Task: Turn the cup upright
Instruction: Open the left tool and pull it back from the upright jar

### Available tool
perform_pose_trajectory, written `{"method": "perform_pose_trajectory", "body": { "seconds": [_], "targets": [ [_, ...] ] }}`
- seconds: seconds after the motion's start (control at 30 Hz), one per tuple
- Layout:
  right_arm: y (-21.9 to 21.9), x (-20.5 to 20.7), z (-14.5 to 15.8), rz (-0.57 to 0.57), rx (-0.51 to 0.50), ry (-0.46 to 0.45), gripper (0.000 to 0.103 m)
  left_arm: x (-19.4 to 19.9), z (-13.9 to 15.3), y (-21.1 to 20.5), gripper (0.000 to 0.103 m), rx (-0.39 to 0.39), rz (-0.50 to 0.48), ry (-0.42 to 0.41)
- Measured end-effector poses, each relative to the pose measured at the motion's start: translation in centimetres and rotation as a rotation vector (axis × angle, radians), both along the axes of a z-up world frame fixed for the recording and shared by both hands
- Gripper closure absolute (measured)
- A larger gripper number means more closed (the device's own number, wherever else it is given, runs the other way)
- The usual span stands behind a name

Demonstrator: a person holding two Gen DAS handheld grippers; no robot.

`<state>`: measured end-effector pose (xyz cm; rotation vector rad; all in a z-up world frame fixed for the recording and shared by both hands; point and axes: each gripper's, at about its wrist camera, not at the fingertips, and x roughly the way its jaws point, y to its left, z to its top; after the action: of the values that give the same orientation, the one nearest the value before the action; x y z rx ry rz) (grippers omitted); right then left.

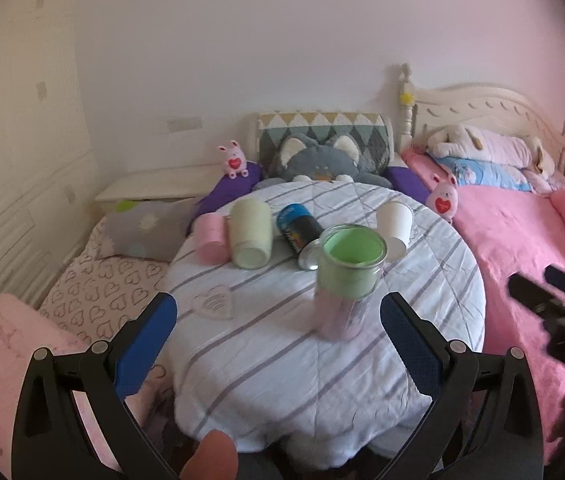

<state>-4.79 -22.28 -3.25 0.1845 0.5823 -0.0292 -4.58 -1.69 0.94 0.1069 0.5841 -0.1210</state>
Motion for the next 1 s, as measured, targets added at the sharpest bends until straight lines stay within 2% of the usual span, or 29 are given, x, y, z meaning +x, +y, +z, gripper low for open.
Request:
{"method": "perform_pose_trajectory", "body": {
  "seconds": [0.3,0.4,1.0],
  "targets": [
    [3.9,-1.7,-0.8,0.079,-0.012,0.026,0.019,-3.0,0.5,2.6,0.0,0.008,0.09,0.051],
    [5.0,-2.1,-0.3,0.099,-0.041,0.02,0.019,-3.8,0.4,3.1,0.0,0.007,0.097,0.055],
    [6.0,-2.4,0.5,0.125,-0.05,0.01,0.019,-4.7,0.5,3.6,0.0,0.002,0.099,0.057]
  ]
}}
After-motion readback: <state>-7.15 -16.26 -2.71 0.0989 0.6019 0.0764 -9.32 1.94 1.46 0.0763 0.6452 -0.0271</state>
